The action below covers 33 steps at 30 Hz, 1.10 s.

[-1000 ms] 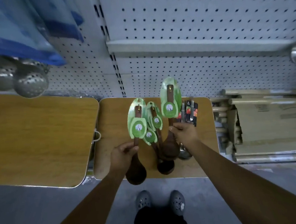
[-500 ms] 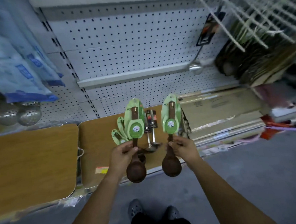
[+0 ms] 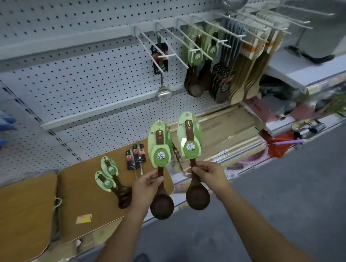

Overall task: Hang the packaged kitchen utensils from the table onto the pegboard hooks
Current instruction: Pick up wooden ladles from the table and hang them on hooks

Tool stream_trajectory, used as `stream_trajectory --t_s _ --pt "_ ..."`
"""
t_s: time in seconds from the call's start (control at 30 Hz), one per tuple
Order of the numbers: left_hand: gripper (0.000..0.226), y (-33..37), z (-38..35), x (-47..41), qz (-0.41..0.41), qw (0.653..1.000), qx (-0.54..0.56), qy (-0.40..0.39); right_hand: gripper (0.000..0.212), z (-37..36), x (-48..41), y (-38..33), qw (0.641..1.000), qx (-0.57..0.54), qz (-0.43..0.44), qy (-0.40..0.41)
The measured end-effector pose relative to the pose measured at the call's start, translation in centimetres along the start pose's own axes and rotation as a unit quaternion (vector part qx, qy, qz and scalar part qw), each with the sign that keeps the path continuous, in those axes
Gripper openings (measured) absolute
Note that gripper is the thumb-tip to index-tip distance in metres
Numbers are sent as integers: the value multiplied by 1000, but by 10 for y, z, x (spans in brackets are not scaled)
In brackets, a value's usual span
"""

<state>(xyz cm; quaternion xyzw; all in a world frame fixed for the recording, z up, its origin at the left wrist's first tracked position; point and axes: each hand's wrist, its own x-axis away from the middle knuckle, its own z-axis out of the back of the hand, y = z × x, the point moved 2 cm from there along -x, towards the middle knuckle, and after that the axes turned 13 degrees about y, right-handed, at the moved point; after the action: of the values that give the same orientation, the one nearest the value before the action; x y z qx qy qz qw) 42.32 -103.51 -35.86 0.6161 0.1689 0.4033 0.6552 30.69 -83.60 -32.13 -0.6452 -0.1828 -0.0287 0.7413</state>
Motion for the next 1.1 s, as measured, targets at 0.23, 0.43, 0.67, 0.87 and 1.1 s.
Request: stream_trajectory --t_s 0.23,0.43,0.67,0.87,1.1 --pt "43 20 -67 50 -11 998 22 51 17 97 -16 -3 1000 -11 1 -5" --pt "35 36 -105 45 -15 997 50 53 17 115 -49 -18 999 -37 -7 -18" --pt "34 53 -154 -1 -9 995 90 51 17 121 -116 -36 998 -35 -13 -46" --pt "29 60 -182 -29 18 991 116 67 16 124 -167 -51 997 -28 -8 -68" --pt "22 76 -204 -39 3 990 100 97 28 122 -207 -75 993 -17 29 -117"
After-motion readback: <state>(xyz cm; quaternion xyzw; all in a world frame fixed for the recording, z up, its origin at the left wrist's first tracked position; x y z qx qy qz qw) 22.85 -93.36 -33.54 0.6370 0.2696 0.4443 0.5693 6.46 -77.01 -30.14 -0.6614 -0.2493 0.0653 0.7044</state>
